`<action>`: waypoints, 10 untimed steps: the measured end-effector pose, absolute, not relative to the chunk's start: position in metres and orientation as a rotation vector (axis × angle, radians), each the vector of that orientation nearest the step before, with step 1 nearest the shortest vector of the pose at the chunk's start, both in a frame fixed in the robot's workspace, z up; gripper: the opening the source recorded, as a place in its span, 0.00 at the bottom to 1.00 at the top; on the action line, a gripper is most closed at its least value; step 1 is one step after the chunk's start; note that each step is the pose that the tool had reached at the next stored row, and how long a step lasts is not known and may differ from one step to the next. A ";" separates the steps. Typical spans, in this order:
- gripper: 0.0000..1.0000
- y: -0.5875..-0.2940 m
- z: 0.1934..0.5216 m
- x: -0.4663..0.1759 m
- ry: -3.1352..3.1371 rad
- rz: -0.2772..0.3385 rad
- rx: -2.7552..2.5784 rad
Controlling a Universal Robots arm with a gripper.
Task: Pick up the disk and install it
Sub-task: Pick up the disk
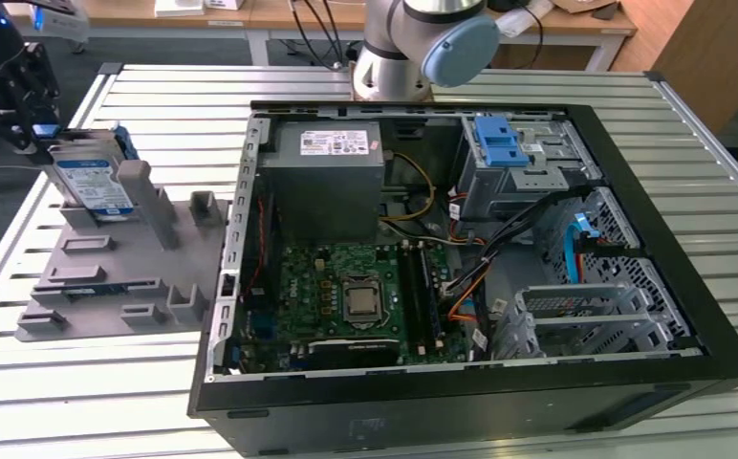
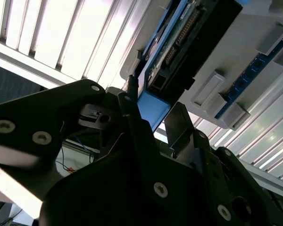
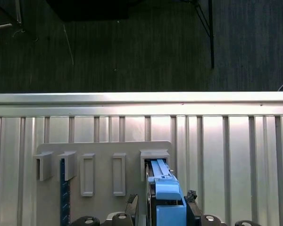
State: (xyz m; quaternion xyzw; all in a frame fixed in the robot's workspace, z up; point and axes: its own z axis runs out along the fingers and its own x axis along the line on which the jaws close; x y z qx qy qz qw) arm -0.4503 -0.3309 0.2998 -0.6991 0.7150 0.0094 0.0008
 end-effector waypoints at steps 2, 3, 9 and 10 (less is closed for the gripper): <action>0.50 -0.331 0.298 -0.450 2.245 0.030 -2.195; 0.50 -0.331 0.297 -0.450 2.245 0.030 -2.195; 0.42 -0.331 0.294 -0.450 2.245 0.030 -2.195; 0.42 -0.331 0.294 -0.450 2.245 0.030 -2.195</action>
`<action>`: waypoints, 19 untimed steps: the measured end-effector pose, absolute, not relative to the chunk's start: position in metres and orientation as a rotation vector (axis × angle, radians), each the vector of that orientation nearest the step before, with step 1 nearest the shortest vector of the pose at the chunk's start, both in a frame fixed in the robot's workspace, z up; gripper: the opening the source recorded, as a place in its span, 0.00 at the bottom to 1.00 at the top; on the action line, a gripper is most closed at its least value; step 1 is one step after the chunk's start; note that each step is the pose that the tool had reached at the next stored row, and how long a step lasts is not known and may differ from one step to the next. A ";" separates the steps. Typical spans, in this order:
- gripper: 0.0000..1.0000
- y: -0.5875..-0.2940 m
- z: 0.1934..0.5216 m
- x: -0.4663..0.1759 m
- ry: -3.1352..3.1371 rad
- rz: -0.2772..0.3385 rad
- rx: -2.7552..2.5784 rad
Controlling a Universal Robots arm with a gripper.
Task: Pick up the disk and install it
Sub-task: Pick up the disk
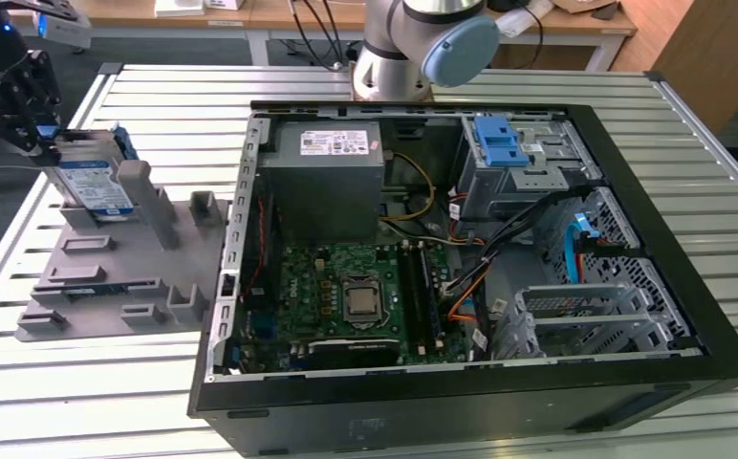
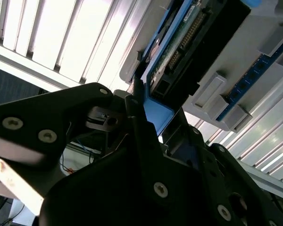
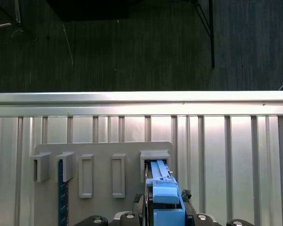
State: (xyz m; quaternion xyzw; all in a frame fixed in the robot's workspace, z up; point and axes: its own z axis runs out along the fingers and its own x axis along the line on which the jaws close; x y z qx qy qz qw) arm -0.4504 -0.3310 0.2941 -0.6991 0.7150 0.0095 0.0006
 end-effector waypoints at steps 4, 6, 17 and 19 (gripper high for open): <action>0.42 -0.331 0.293 -0.450 2.245 0.030 -2.195; 0.42 -0.331 0.293 -0.450 2.245 0.030 -2.195; 0.49 -0.331 0.291 -0.450 2.245 0.030 -2.195; 0.47 -0.331 0.291 -0.450 2.245 0.030 -2.195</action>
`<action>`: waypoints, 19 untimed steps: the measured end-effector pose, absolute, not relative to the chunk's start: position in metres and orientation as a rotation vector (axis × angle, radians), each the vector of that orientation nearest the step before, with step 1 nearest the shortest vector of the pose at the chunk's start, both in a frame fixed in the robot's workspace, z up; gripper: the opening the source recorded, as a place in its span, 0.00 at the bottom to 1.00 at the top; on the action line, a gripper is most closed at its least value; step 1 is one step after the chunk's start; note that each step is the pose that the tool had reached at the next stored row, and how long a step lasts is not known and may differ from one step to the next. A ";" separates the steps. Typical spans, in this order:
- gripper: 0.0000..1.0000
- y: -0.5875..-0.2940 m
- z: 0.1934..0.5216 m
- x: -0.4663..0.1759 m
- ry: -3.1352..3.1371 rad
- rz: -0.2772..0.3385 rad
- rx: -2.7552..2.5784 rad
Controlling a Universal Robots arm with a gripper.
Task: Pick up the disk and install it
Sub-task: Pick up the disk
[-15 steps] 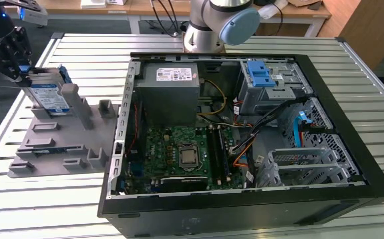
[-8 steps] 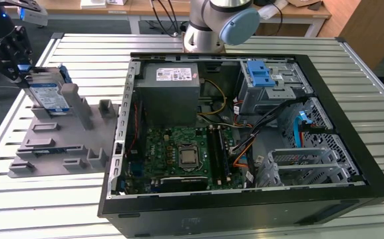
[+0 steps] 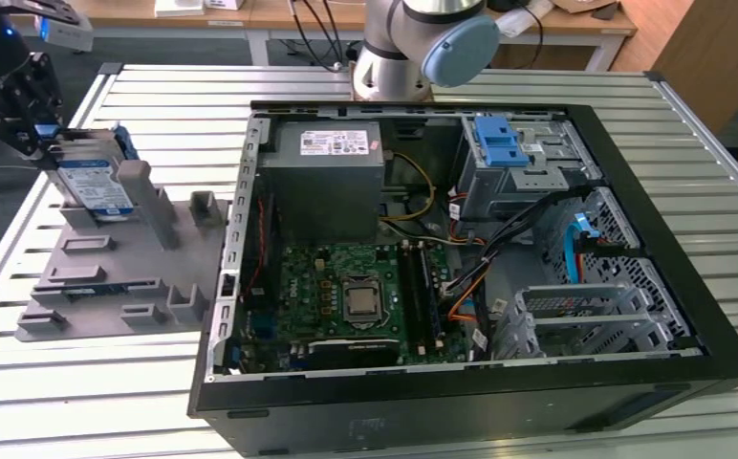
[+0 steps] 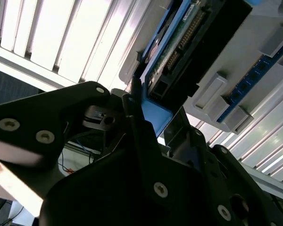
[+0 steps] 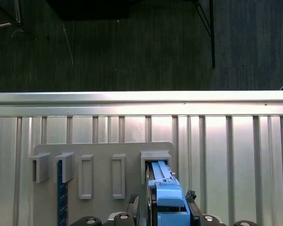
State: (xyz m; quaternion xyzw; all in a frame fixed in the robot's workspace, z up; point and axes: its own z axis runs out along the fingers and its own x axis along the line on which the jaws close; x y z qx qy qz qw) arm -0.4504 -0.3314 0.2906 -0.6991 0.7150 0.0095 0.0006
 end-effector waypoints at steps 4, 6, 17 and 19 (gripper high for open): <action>0.40 -0.331 0.290 -0.450 2.245 0.030 -2.195; 0.39 -0.331 0.290 -0.450 2.245 0.030 -2.195; 0.37 -0.332 0.289 -0.450 2.212 0.030 -2.229; 0.37 -0.332 0.289 -0.450 2.209 0.030 -2.232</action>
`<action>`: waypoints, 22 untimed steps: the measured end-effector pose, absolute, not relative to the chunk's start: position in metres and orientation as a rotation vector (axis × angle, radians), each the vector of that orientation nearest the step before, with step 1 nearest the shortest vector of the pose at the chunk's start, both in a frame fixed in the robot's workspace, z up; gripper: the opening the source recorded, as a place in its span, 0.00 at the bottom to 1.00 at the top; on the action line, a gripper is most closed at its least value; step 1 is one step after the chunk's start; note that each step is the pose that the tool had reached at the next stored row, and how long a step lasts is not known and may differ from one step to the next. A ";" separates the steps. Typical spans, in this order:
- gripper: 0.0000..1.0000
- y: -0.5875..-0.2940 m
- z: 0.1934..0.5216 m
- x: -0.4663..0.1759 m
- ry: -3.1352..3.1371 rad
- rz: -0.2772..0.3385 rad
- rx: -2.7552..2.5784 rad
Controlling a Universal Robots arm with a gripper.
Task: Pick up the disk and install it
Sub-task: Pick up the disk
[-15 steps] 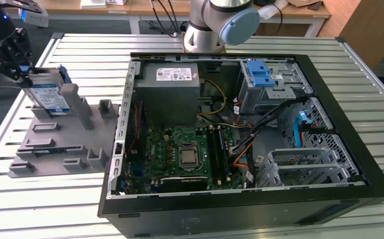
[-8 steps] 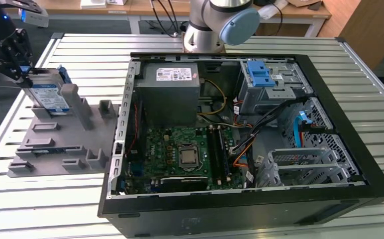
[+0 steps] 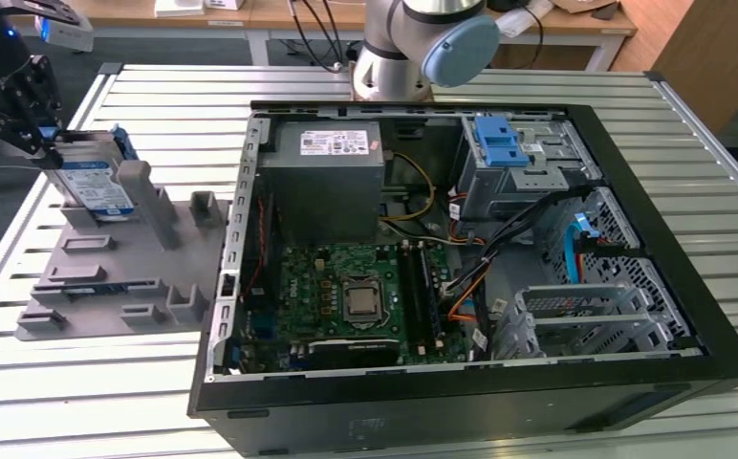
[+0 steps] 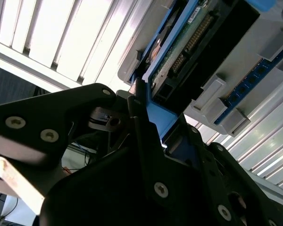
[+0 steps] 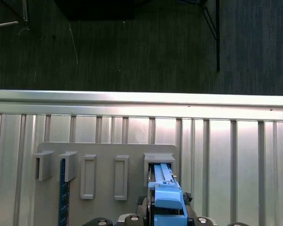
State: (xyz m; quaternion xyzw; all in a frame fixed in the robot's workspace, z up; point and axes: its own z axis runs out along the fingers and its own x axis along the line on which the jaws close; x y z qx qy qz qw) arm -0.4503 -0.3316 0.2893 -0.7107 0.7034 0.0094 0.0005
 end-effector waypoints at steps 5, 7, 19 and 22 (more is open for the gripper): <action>0.37 -0.332 0.289 -0.450 2.207 0.030 -2.234; 0.37 -0.332 0.289 -0.450 2.206 0.030 -2.235; 0.49 -0.332 0.289 -0.450 2.201 0.030 -2.240; 0.36 -0.332 0.289 -0.450 2.200 0.030 -2.241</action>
